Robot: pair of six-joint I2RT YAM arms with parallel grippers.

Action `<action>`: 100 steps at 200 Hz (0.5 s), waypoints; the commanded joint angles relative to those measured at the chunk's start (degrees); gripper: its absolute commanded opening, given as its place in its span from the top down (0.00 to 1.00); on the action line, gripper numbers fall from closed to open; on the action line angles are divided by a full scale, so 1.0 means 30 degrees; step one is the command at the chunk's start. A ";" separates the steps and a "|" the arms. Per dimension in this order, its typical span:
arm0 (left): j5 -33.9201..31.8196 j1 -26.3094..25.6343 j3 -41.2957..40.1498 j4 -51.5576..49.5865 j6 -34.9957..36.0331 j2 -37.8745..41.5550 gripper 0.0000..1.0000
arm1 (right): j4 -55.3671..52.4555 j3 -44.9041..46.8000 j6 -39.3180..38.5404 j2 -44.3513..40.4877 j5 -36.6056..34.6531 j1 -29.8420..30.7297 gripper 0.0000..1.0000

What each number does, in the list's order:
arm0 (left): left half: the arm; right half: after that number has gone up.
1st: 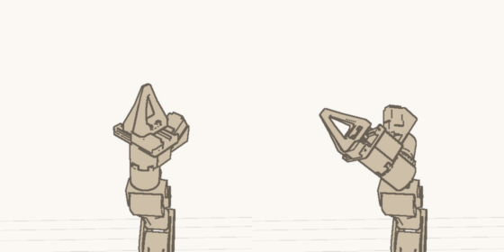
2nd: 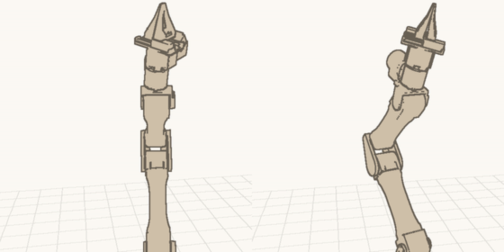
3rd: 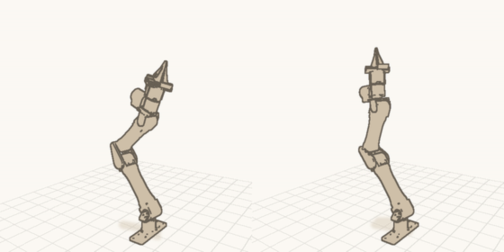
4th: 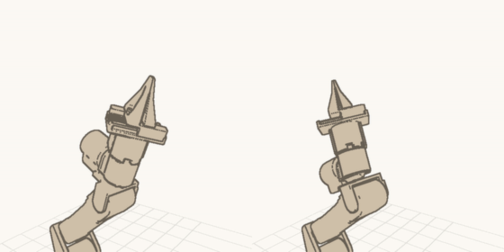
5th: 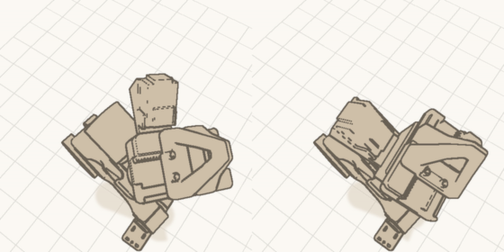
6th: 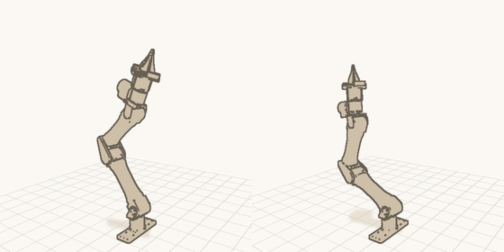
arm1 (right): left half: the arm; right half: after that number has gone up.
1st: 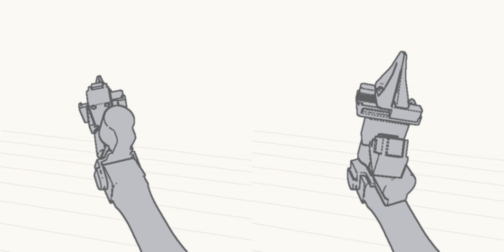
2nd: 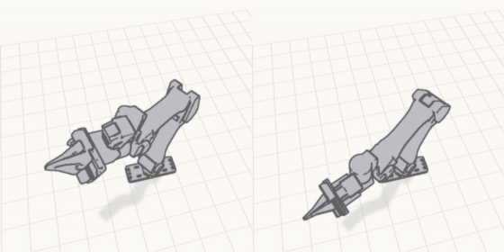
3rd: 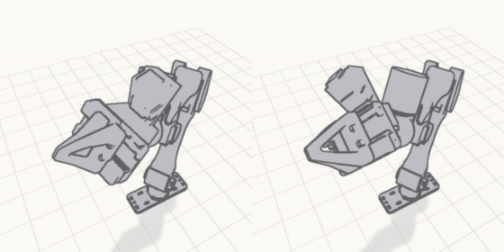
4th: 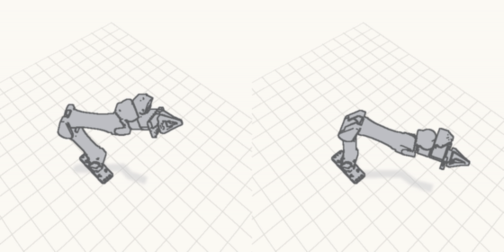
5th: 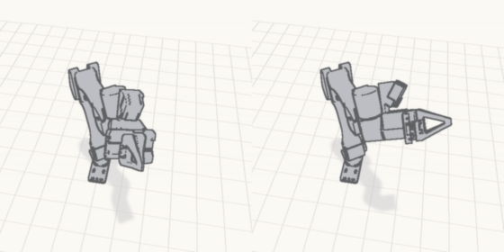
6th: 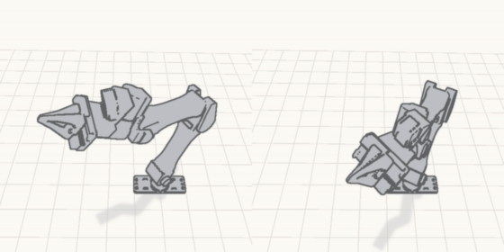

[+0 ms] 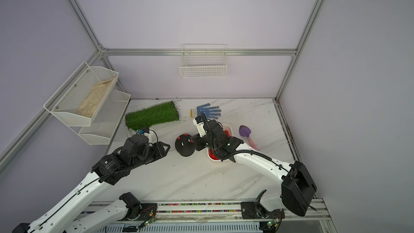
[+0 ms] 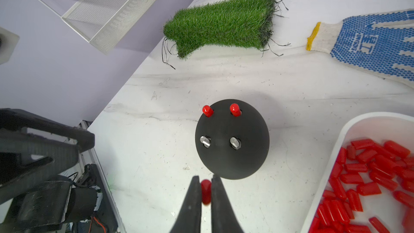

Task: Cover the protruding screws with screw protection sleeves
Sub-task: Attach the screw protection sleeve to the screw.

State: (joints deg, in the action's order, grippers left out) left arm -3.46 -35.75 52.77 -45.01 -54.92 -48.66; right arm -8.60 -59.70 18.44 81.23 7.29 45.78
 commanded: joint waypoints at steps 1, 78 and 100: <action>-0.0244 0.0135 0.0021 0.0605 -0.0141 -0.0441 0.54 | 0.1362 0.0113 -0.0399 0.0525 -0.1161 0.0129 0.87; 0.0202 0.0632 0.0335 0.0807 -0.0002 -0.1548 0.53 | 0.3617 0.0757 -0.1802 0.1321 -0.4024 0.0921 0.87; 0.0396 0.0745 0.0141 0.0856 -0.0064 -0.1475 0.53 | 0.4908 0.1396 -0.2227 0.1428 -0.4661 0.1293 0.87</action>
State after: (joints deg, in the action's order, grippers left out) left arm -3.11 -34.13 52.77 -44.21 -54.94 -54.08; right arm -0.16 -57.78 14.22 85.43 -2.87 48.42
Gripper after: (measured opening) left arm 0.472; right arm 0.131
